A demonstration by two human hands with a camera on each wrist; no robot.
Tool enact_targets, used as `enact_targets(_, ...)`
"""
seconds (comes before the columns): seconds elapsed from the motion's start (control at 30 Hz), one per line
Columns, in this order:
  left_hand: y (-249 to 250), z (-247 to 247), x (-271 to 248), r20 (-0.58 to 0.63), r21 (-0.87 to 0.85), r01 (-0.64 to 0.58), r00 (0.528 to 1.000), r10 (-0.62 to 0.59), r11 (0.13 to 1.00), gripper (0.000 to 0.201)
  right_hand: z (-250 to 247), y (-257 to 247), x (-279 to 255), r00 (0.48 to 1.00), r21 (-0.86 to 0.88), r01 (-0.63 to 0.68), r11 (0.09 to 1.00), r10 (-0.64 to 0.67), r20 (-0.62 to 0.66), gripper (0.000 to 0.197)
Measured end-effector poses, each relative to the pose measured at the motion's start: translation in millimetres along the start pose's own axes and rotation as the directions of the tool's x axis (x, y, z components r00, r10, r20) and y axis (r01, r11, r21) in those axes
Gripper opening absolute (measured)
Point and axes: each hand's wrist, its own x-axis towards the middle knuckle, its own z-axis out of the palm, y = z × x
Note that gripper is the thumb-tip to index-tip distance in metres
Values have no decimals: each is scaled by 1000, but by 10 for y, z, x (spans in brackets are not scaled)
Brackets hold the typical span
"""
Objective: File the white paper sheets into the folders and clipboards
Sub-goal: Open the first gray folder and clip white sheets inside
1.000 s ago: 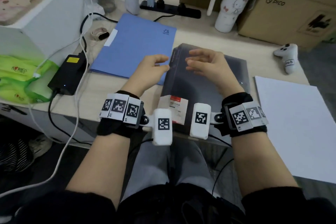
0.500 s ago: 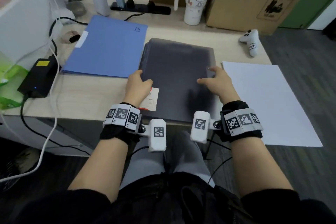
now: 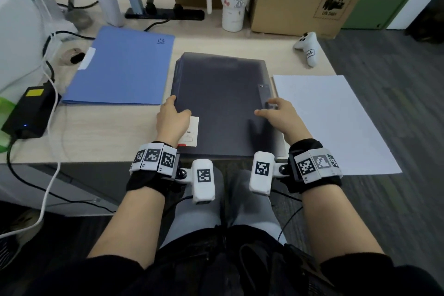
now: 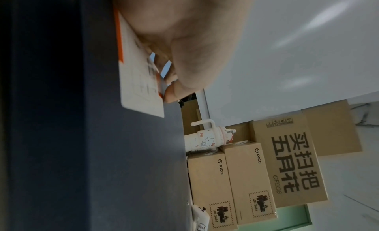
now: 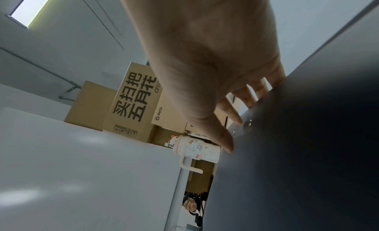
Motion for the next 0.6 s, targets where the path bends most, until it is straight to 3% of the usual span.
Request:
enact_targets(0.2,135,76,-132,-58,-52,-60,997,57,997,53,-131,83,-35,1000,11,-8,1000,8,-8,61)
enact_targets(0.43,272,19,-158,-85,-223,-131,990,114,966,50,-213,66,-67,994,59,49,997,-42,-106,51)
enact_targets(0.6,362,-13,-160,-92,-457,-120,992,88,881,51,-313,26,-97,982,116,93,989,-72,-177,47)
